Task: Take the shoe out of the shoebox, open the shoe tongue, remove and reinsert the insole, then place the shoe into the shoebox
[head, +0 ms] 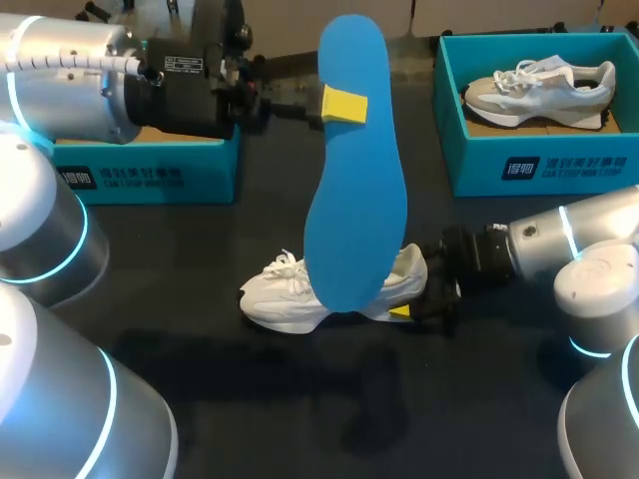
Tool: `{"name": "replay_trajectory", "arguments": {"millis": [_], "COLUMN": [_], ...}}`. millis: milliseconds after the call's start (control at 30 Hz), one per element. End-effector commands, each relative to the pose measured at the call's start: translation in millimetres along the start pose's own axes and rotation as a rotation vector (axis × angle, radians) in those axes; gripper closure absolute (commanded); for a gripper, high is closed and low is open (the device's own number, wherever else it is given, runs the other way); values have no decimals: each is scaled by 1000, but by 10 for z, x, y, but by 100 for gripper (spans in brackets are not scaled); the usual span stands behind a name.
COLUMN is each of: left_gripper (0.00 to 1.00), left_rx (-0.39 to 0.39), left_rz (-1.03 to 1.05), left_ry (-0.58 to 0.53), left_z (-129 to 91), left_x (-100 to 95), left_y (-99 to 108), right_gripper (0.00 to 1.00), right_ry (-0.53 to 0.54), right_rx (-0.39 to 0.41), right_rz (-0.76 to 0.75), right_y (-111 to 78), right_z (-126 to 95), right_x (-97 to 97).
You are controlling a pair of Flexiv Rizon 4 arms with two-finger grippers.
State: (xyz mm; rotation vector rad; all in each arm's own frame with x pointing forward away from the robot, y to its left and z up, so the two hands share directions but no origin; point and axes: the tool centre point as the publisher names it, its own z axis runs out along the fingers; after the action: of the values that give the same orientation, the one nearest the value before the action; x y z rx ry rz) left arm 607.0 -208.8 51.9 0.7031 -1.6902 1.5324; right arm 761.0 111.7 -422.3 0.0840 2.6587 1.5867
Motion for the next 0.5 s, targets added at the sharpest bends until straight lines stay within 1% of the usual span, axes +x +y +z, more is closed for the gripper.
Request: {"name": "replay_trajectory", "arguments": {"millis": [33,167,367,433,500], "left_gripper": [100,100,100,100,100], "left_rx": [0,0,0,0,0], "left_rz": [-1,-1,-1,-1,-1], "left_ry": [1,1,1,1,1], "left_z": [20,20,20,20,20], "left_x": [-8,-8,-8,-8,-8], "left_y": [-8,-8,-8,-8,-8], "right_gripper": [0,0,0,0,0], "right_ry": [-17,-21,-3,0,7], "right_rx": [31,51,124,132,158], "right_rz": [9,23,64,65,73], "right_y": [84,105,166,185,206], "right_z": [-62,-88,-178,-209,-252], "right_x": [54,60,95,102,111]}}
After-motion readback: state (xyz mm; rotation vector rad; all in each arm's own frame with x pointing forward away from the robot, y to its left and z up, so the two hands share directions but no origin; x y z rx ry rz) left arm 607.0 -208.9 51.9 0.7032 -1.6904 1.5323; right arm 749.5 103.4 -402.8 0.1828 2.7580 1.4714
